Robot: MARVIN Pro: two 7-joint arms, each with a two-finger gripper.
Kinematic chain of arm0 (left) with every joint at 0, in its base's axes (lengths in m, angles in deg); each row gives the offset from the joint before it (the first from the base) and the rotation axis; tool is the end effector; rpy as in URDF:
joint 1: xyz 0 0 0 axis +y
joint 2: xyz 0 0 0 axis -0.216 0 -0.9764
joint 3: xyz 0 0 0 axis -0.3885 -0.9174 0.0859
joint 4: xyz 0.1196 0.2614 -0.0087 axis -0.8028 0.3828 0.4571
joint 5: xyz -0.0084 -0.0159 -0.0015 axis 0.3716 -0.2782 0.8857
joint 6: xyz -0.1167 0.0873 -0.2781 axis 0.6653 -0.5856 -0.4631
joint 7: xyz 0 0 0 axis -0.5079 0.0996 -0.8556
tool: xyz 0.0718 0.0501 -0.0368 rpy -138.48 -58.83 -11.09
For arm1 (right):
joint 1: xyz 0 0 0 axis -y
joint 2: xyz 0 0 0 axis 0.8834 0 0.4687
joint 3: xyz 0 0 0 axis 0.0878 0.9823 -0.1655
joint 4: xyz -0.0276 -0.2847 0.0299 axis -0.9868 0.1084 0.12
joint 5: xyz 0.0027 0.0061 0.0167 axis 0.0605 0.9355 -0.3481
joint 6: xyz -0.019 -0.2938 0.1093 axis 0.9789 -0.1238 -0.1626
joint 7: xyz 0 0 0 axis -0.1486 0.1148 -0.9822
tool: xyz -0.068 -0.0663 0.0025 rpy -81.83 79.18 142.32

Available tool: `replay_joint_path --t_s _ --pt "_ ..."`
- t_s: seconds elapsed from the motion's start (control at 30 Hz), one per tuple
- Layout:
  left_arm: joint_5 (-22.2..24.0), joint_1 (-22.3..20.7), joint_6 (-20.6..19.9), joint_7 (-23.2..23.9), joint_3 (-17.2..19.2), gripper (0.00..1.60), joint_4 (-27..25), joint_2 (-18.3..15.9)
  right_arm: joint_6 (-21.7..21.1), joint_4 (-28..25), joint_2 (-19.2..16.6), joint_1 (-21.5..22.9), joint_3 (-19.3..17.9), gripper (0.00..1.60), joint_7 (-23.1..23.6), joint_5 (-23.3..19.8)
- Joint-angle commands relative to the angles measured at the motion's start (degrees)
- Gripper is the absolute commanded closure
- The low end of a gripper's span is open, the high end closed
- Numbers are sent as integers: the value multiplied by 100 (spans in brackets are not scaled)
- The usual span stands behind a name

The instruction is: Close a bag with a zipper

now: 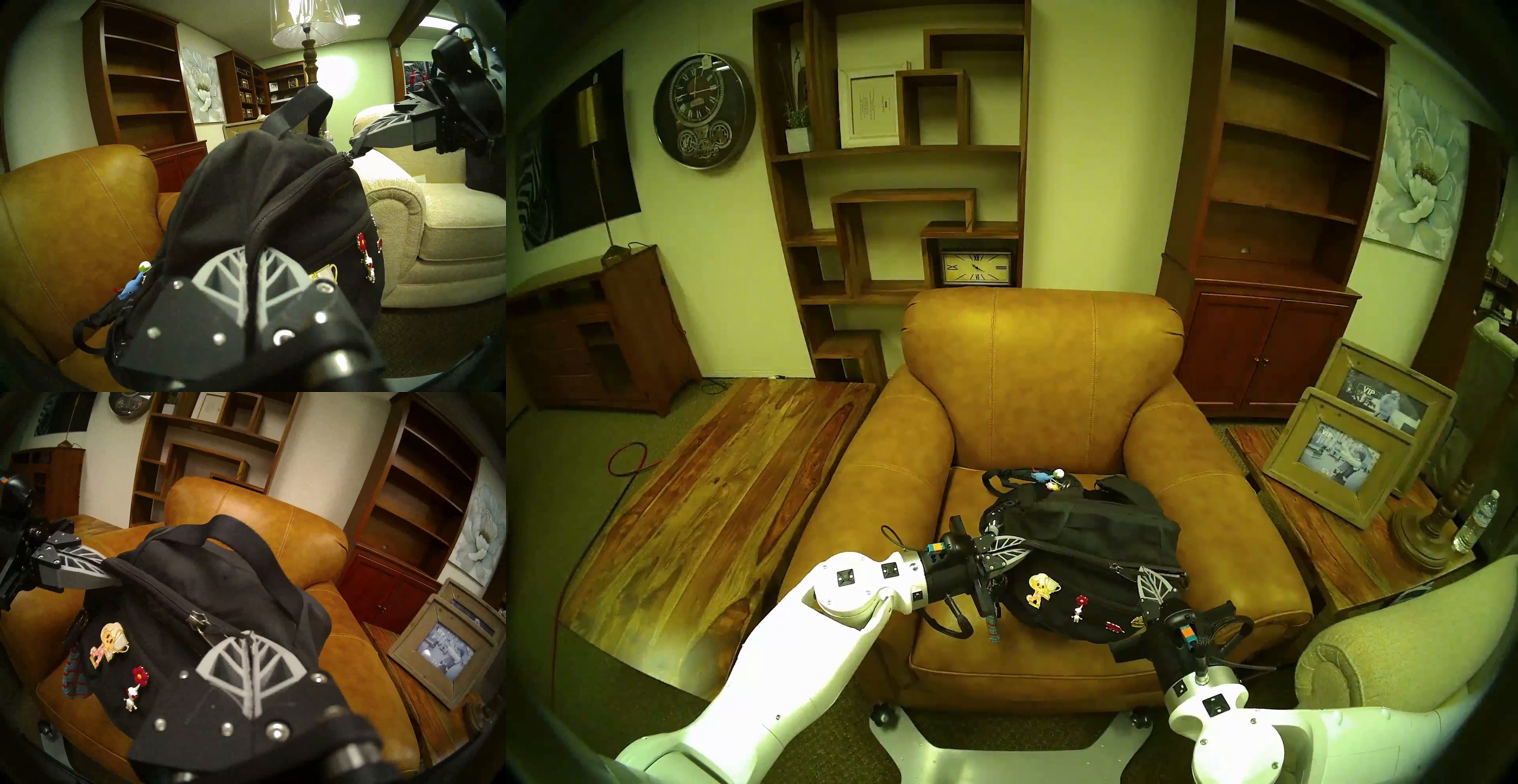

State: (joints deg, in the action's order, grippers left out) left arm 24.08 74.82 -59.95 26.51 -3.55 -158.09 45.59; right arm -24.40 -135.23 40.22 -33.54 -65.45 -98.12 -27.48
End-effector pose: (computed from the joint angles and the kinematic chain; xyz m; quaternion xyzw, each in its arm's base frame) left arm 0.3616 -0.0548 -0.3761 0.5974 -0.4502 0.5855 0.3126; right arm 0.2090 0.0190 -0.3111 0.7666 0.1393 0.6223 0.0747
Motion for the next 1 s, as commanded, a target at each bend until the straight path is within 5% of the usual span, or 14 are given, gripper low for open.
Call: replay_joint_path --t_s 0.0,0.3,0.97 --pt "165 25 -9 -19 215 160 -233 -117 623 -274 -529 -187 -183 160 178 -609" --pt "199 56 -42 -46 262 160 -266 -127 1234 -454 -1110 -471 -220 160 386 -1148" --pt "380 107 -368 67 391 160 -572 -231 2009 369 -1134 -555 -297 160 580 -1328"
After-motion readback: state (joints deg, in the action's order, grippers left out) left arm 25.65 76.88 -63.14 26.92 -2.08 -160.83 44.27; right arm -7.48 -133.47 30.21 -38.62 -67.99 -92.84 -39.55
